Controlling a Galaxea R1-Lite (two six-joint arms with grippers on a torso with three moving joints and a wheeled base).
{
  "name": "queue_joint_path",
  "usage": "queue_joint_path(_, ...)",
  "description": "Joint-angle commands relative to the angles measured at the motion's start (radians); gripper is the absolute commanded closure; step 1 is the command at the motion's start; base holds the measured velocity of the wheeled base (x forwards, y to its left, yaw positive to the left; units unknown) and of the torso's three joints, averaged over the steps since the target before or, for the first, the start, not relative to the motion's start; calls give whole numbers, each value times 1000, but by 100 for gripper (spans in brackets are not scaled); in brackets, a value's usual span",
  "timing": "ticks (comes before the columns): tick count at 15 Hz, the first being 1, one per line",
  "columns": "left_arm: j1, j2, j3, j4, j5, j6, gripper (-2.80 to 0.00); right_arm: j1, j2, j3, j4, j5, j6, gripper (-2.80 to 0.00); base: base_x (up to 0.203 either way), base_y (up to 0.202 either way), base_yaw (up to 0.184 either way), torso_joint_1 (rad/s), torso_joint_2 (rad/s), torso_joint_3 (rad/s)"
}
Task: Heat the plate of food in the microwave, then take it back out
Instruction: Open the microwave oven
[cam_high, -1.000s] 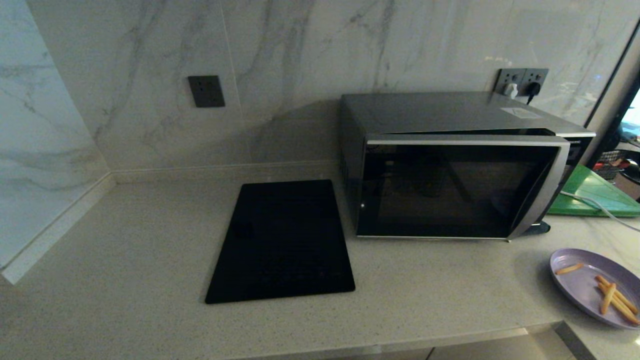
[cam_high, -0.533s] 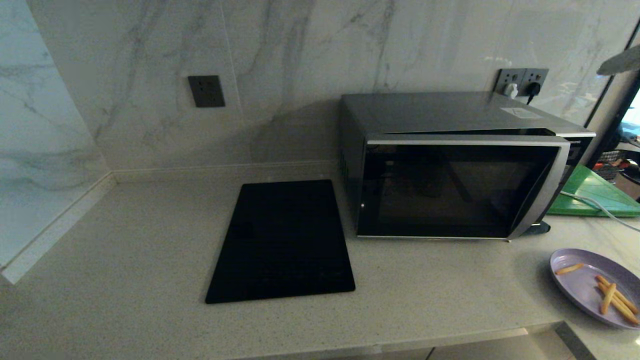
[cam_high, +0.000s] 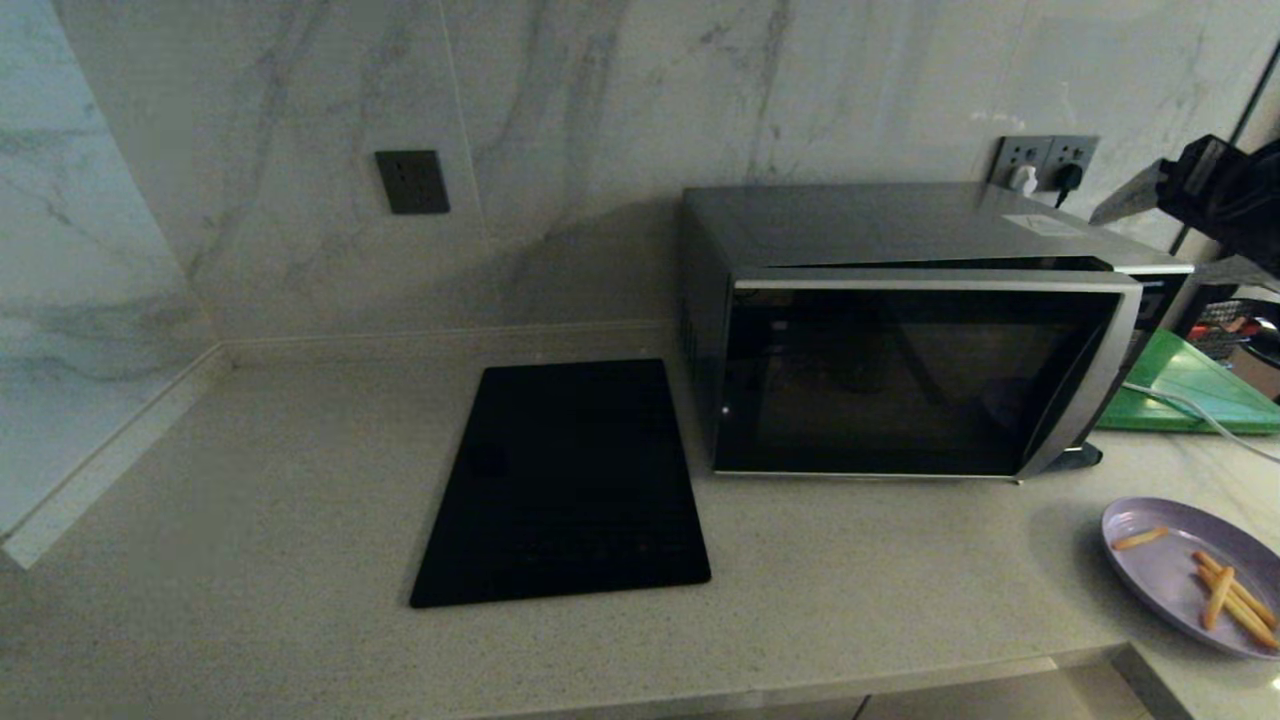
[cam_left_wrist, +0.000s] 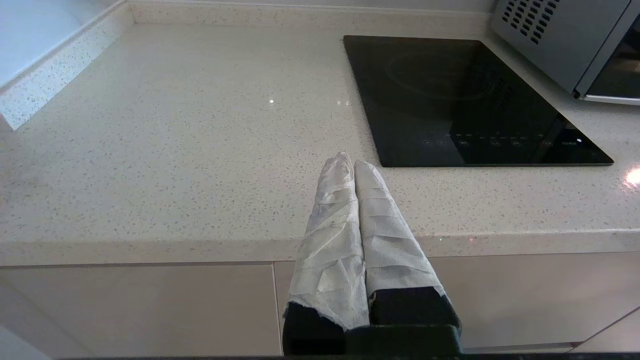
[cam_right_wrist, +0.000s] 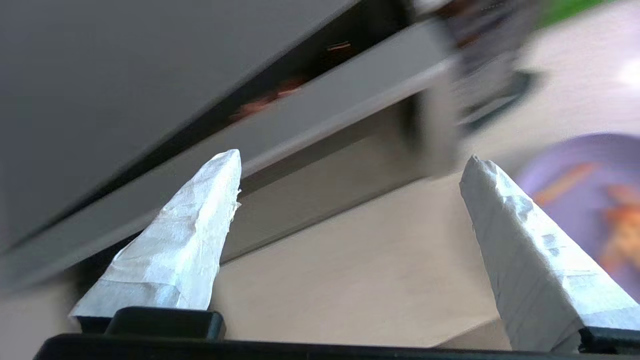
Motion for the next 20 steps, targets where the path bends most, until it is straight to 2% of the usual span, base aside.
queue_joint_path(1,0,2,0,0,0,-1,0,-6,58,0,4,-63,-8,-280,0,0,0,0,0,0)
queue_joint_path(2,0,2,0,0,0,-1,0,-8,64,-1,4,-66,-9,-280,0,0,0,0,0,0)
queue_joint_path(3,0,2,0,0,0,-1,0,-16,71,-2,1,-64,-10,0,0,0,0,0,0,0)
queue_joint_path(7,0,2,0,0,0,-1,0,-25,93,-6,-55,-61,-33,0,0,0,0,0,0,0)
queue_joint_path(10,0,2,0,0,0,-1,0,-37,108,-7,-93,-62,-82,0,0,0,0,0,0,0)
queue_joint_path(14,0,2,0,0,0,-1,0,-56,141,-7,-178,-56,-84,0,0,0,0,0,0,0)
queue_joint_path(20,0,2,0,0,0,-1,0,-54,171,-16,-193,-18,-107,0,0,0,0,0,0,0)
